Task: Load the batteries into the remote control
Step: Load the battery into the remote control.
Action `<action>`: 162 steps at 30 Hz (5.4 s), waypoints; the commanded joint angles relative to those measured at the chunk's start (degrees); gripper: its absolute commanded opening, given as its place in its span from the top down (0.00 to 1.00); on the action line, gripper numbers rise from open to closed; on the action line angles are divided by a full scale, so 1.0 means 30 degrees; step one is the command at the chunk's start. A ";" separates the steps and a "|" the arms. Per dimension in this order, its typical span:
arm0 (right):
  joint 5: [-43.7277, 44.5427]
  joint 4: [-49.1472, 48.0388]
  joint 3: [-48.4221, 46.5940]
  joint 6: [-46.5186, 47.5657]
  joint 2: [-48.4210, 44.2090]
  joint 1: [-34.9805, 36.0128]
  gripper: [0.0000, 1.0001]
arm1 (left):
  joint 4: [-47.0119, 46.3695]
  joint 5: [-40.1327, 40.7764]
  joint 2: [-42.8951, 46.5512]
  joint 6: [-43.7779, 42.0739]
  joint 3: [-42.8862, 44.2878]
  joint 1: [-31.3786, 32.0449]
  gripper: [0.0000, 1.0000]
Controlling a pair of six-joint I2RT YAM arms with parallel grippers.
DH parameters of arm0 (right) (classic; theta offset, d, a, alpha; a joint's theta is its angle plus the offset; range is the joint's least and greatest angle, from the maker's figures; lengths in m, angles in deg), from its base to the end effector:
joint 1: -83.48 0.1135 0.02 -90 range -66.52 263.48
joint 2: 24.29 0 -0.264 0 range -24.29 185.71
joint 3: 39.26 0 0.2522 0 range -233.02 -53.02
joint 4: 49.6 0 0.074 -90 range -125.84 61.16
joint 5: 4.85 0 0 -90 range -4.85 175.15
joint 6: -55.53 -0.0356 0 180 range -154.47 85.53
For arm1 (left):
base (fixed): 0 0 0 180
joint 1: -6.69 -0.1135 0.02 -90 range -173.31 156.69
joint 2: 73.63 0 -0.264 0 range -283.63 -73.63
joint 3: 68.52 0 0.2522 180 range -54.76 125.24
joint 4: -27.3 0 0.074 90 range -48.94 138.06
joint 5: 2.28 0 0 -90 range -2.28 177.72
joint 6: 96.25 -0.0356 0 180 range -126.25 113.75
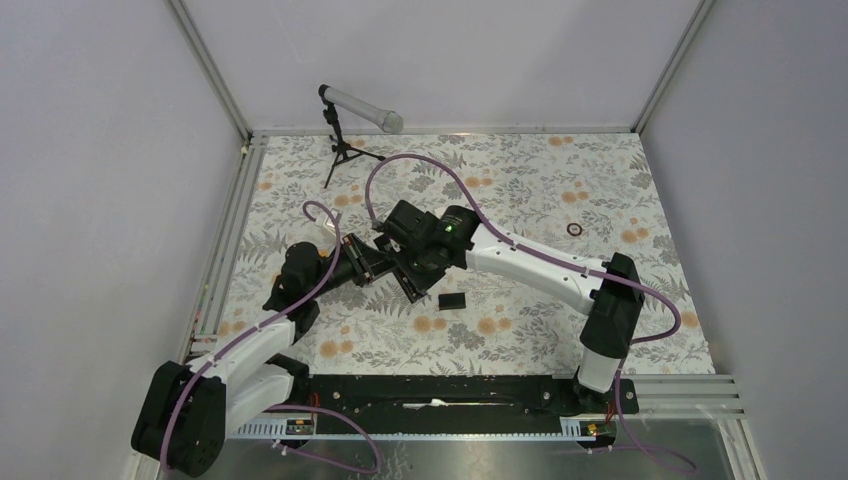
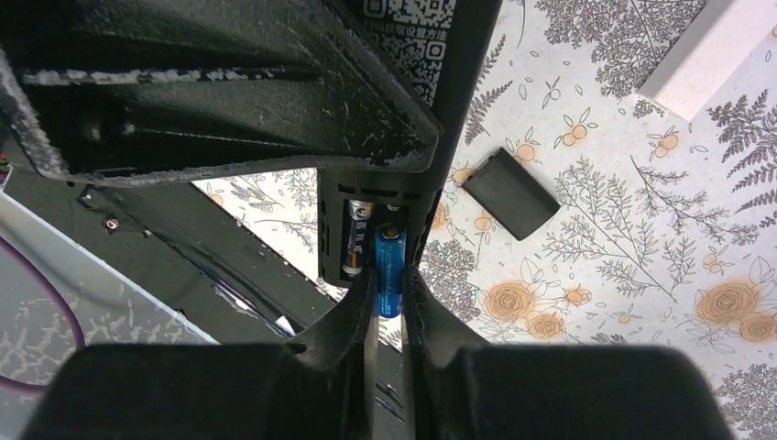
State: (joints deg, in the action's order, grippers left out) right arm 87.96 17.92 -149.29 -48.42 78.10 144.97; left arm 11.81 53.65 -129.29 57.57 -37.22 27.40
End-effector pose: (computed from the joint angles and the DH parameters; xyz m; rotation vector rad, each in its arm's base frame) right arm 0.1837 0.3345 0.3101 -1.0601 2.4506 0.3877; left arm 0.1829 -0.0905 0.2115 -0.2368 1.9688 -1.5392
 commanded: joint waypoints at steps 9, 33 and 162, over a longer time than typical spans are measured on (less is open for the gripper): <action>0.0308 -0.0393 -0.0751 -0.0231 0.0456 0.0014 0.80 | -0.2023 -0.0981 -0.0507 0.1486 0.0925 -0.0121 1.00; -0.2460 -0.6090 0.3374 -0.4631 -0.5495 -0.2727 0.36 | -0.1730 -0.0833 -0.0697 0.2391 0.1030 -0.0684 1.00; -0.4241 -2.6491 1.7476 -2.0298 -1.0659 -0.3447 0.74 | -0.3526 0.0614 0.3039 1.4059 0.2846 -0.0942 1.00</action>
State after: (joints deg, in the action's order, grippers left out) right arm 76.22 -64.55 -96.79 -108.86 44.89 135.55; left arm 7.17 57.43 -121.99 98.85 -33.37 24.06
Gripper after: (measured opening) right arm 0.292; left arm 0.175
